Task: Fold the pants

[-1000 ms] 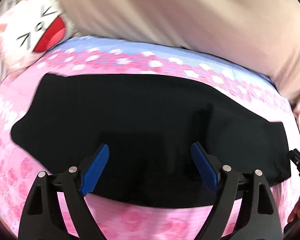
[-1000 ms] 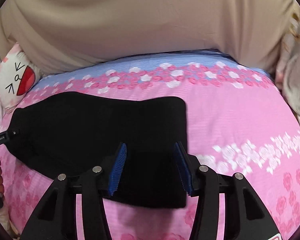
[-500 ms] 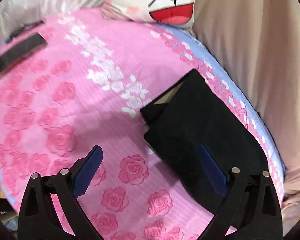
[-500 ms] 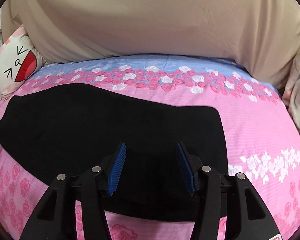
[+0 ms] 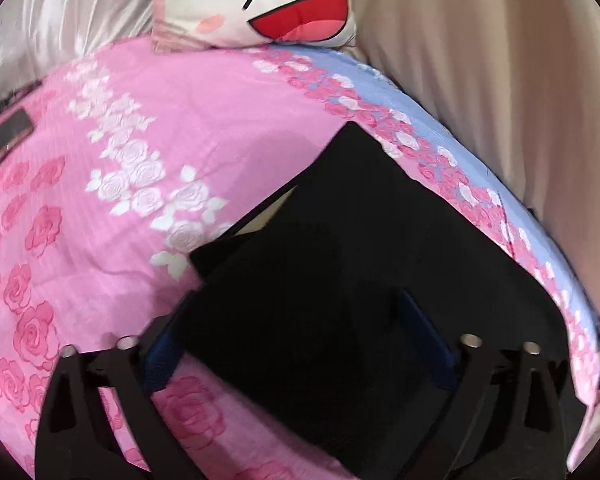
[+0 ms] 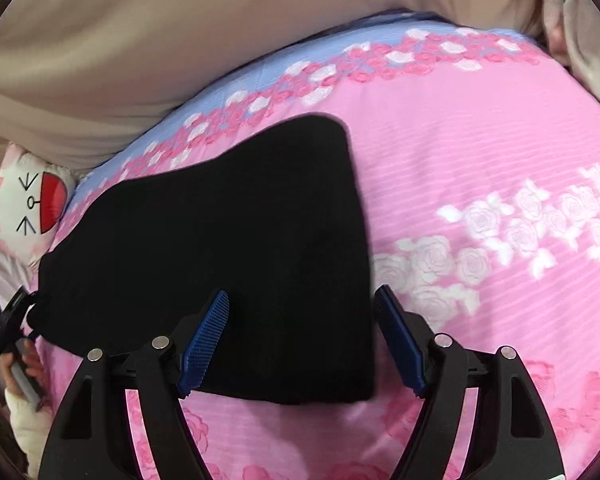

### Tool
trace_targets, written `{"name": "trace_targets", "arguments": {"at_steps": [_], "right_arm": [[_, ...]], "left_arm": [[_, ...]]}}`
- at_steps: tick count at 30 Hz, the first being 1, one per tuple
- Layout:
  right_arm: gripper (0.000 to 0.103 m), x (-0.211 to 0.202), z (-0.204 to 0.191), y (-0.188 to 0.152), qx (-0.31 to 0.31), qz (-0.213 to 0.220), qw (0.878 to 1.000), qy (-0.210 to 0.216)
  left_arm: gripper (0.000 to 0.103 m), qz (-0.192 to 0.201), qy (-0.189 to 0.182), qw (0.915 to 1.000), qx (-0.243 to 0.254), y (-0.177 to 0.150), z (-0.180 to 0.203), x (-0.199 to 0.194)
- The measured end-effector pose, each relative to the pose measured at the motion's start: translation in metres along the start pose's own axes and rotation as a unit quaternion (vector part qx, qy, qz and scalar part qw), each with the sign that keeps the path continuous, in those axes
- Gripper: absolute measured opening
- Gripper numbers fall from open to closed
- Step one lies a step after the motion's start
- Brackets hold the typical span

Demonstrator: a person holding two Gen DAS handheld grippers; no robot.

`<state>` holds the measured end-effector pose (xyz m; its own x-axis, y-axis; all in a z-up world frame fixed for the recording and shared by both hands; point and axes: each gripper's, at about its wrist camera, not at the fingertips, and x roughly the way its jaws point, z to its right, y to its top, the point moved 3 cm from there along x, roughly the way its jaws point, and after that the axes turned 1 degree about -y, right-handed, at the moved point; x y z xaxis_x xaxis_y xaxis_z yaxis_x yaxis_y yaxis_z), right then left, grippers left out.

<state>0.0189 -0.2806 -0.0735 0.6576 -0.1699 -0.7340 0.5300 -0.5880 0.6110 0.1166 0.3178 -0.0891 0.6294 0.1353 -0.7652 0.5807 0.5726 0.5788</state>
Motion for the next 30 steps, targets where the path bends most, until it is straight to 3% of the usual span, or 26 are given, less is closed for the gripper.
{"name": "trace_targets", "arguments": {"at_steps": [1,2,3,4,5,7,12,15,19,23,25,26,27,29,30], "right_arm": [[0.060,0.002,-0.004,-0.002,-0.007,0.002,1.000,-0.001],[0.052,0.003,-0.008,-0.002,-0.009,0.009,1.000,-0.004],[0.029,0.002,-0.009,-0.001,-0.006,0.011,1.000,0.006],[0.025,-0.002,-0.010,0.001,-0.001,0.015,1.000,0.022],[0.023,-0.006,-0.009,0.002,0.002,0.018,0.999,0.027],[0.019,-0.021,-0.010,0.005,0.003,0.033,0.999,0.042],[0.015,-0.075,0.005,0.010,0.004,0.065,0.997,0.046],[0.015,-0.096,0.023,0.004,0.005,0.065,0.997,0.034],[0.015,-0.112,0.065,-0.013,0.038,0.059,0.997,-0.015],[0.019,-0.105,0.093,-0.031,0.065,0.039,0.997,-0.028],[0.028,-0.085,0.096,-0.041,0.054,0.010,0.997,-0.058],[0.031,-0.088,0.092,-0.043,0.049,0.018,0.996,-0.070],[0.033,-0.100,0.081,-0.042,0.035,0.041,0.994,-0.098],[0.054,-0.123,0.058,-0.036,-0.009,0.091,0.986,-0.141],[0.064,-0.136,0.033,-0.034,-0.048,0.121,0.983,-0.129]], "left_arm": [[0.084,0.008,0.015,0.9999,0.003,-0.001,0.002,0.000],[0.075,0.014,0.023,0.9996,0.002,0.000,0.003,0.001],[0.055,0.021,0.037,0.9991,0.002,0.000,0.002,0.000],[0.048,0.025,0.039,0.9989,-0.001,0.002,0.001,-0.001],[0.031,0.022,0.025,0.9994,-0.005,0.002,-0.002,-0.005],[0.025,0.003,-0.001,0.9999,-0.014,0.004,-0.003,-0.011],[0.020,0.014,-0.008,0.9996,0.022,-0.002,0.015,-0.052],[0.020,0.000,-0.034,0.9980,0.054,-0.017,0.029,-0.077],[0.021,-0.044,-0.057,0.9944,0.077,-0.040,0.041,-0.072],[0.023,-0.072,-0.043,0.9929,0.085,-0.058,0.042,-0.053],[0.025,-0.078,-0.037,0.9926,0.085,-0.064,0.039,-0.043],[0.026,-0.075,-0.039,0.9928,0.084,-0.062,0.039,-0.042],[0.027,-0.074,-0.040,0.9927,0.087,-0.060,0.039,-0.042],[0.030,-0.070,-0.039,0.9931,0.086,-0.057,0.038,-0.043],[0.030,-0.070,-0.038,0.9931,0.087,-0.056,0.038,-0.042]]}}
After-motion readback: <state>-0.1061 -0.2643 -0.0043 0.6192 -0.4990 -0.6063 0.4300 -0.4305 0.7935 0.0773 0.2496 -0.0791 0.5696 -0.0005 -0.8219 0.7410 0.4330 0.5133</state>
